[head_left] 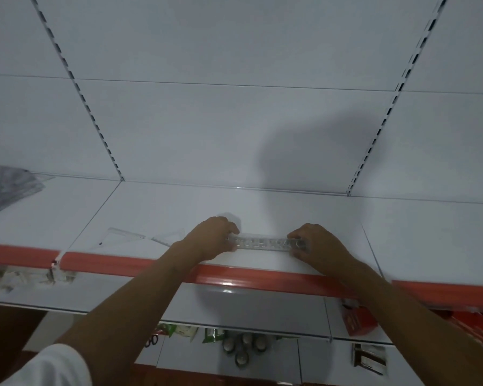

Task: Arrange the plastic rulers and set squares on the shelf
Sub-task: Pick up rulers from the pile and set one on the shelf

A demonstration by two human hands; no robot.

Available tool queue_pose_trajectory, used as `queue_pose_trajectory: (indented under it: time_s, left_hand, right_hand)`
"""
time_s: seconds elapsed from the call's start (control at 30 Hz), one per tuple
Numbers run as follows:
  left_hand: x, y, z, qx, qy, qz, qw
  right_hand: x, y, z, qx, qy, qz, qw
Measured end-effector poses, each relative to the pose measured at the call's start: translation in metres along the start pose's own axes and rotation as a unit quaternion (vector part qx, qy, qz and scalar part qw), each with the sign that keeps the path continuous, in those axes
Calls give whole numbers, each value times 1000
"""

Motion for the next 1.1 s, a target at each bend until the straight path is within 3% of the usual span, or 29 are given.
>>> queue_pose_trajectory:
  time_s: [0.6,0.77,0.9,1.1]
  left_hand:
    - [0,6,6,-24,12,-17,1000]
    - [-20,6,31,-30,57,-10,998]
    - [-50,-12,74,-79,104,-12,991]
    - [-106,-78,189,-204,219,-28,954]
  right_hand:
    - [-1,-5,1,3,-36,2,999]
    - [-31,-20,-14,27,48,11,998]
    - [-43,-88,-59,-59,97,-40,993]
    - [-55,-276,-107,-238,102,-64,964]
Point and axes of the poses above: each hand's wrist, its own z-axis away from the middle knuckle, its own x-axis out of the palm, y = z × x, the point moved 3 cm from there along -z, towards the middle knuckle, and after that the axes turned 12 degrees about z, right-handed, at the moved point
